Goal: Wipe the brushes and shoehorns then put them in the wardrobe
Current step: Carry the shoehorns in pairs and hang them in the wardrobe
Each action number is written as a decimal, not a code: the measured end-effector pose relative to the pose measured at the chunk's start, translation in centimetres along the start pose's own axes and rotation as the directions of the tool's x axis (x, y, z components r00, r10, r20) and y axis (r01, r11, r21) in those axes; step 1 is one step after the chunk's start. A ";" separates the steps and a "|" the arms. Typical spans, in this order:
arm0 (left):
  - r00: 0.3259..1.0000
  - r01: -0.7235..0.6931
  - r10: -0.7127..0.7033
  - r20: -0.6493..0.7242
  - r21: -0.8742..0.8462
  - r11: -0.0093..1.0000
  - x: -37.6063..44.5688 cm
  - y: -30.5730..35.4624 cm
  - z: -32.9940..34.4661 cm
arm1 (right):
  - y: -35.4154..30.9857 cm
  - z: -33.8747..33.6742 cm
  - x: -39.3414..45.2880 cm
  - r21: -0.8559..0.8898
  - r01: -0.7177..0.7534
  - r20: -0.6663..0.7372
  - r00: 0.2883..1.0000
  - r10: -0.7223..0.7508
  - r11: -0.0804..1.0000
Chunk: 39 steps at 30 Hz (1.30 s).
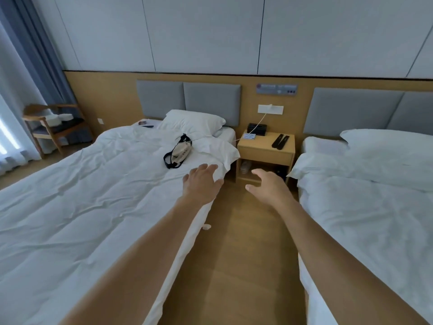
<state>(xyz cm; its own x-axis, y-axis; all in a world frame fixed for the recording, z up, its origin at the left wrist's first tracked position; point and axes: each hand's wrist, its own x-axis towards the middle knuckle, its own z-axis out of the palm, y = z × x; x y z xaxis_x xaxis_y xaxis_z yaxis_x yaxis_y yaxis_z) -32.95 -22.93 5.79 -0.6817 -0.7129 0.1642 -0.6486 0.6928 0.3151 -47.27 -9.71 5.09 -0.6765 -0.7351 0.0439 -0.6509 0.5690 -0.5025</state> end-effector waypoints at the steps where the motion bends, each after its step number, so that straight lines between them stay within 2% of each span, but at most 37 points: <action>1: 1.000 -0.012 0.013 0.008 -0.008 1.000 1.9 0.4 0.8 | 0.7 -0.3 1.5 -0.011 -0.014 -0.010 1.000 0.014 1.000; 13: 0.965 -0.230 0.247 0.092 -0.170 0.958 27.4 4.9 11.1 | 8.5 -2.0 20.9 -0.026 -0.237 -0.155 0.961 0.230 0.971; 23: 0.905 -0.323 0.356 0.231 -0.169 0.931 45.6 7.0 16.2 | 11.3 -1.4 37.2 0.019 -0.375 -0.185 0.910 0.372 0.927; 31: 0.887 -0.338 0.366 0.283 -0.146 0.930 57.6 9.4 23.1 | 17.2 0.5 49.7 0.033 -0.411 -0.153 0.899 0.411 0.911; 39: 0.902 -0.291 0.299 0.310 -0.072 0.954 73.4 14.1 28.9 | 25.4 -0.1 66.2 0.103 -0.364 -0.035 0.929 0.369 0.926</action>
<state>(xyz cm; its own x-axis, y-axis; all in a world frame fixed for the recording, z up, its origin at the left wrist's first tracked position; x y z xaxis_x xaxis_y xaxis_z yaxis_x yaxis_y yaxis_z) -101.87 -62.39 -4.71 -0.9141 -0.4026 -0.0477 -0.3958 0.8606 0.3205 -108.65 -43.88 -4.71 -0.8806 -0.4598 -0.1142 -0.3209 0.7561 -0.5703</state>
